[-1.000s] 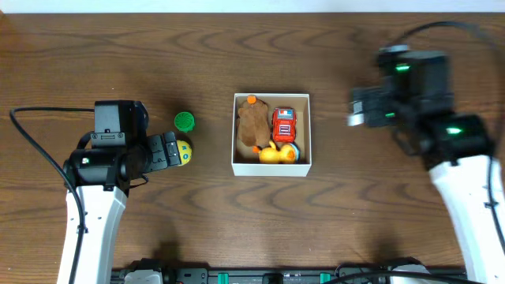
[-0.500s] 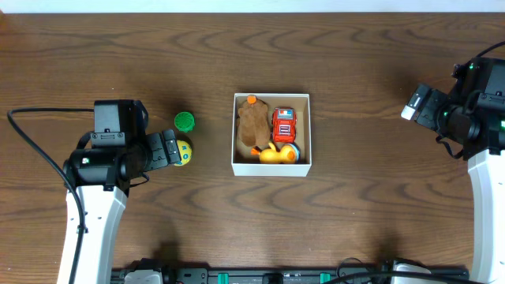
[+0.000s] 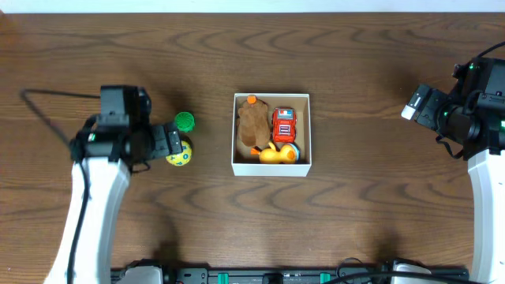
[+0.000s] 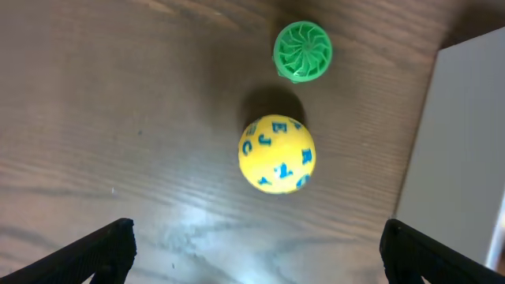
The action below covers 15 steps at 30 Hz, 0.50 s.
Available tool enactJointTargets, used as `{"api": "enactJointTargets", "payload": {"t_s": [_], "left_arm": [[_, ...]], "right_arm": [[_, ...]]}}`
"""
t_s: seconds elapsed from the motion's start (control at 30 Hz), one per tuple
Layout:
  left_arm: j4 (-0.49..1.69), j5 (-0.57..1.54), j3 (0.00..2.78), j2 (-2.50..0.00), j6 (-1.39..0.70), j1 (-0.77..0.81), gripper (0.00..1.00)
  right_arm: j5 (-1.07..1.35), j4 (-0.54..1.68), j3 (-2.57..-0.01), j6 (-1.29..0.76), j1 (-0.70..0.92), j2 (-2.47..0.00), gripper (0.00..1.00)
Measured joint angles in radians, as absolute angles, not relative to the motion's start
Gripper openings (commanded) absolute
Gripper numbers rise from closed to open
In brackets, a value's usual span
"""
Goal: Pack container
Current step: 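Grasp the yellow letter ball with the left gripper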
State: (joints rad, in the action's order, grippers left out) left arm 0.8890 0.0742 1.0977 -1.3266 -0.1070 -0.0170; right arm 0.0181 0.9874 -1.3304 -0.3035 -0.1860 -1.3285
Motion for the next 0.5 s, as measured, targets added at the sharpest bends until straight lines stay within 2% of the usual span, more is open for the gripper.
{"api": "enactJointTargets", "payload": {"t_s": [0.43,0.5], "left_arm": [[0.839,0.072,1.1,-1.66,-0.013,0.029,0.99],[0.821,0.072,1.1,-1.692,-0.003,0.041,0.96]], "right_arm": [[0.018,0.987,-1.33,-0.303,-0.186,-1.328,0.99],[0.018,0.987,-1.33,-0.303,-0.186,-1.328,0.99]]}}
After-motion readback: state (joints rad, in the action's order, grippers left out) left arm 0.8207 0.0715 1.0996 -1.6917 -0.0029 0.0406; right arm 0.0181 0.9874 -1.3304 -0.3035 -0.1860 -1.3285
